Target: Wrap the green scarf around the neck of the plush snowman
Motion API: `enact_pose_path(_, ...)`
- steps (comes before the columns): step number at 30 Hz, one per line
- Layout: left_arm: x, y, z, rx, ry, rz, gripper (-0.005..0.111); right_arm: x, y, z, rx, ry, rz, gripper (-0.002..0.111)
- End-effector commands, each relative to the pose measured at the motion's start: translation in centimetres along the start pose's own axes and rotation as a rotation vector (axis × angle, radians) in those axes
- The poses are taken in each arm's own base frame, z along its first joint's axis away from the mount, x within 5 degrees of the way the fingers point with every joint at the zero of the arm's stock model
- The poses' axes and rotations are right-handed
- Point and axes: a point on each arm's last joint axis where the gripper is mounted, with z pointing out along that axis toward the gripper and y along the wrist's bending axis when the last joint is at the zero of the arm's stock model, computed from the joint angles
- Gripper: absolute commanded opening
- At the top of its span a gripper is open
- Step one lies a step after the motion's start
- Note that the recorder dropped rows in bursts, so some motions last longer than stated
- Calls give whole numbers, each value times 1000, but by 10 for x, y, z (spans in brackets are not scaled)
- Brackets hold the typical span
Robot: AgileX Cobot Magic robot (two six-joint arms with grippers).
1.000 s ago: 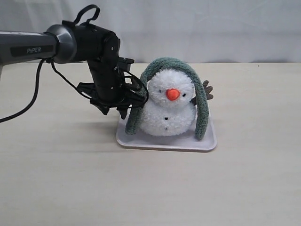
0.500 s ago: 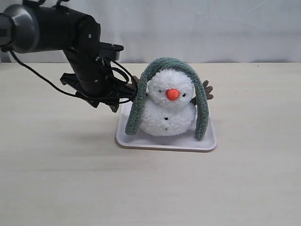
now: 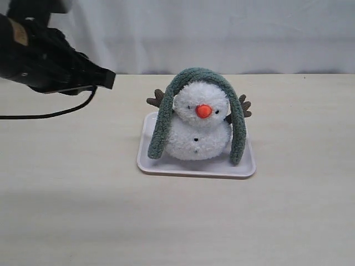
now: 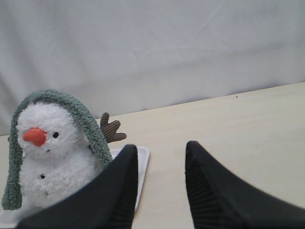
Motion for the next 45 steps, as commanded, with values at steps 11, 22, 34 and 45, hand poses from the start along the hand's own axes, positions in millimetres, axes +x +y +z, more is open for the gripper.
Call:
enact_pose_path(11,40,14,-119,9,-387,61,0,1,0,0,0,7,-7,33)
enact_pose_path(22,71,20,-181,30,-646,86,0,6,0,0,-6,61,-5,33)
enact_pose_path(34,93,25,-229,33,-876,128,0,6,1,0,-11,62,47,33)
enact_pose_path(45,135,29,-226,67,-971,106,0,6,1,0,-11,62,47,33)
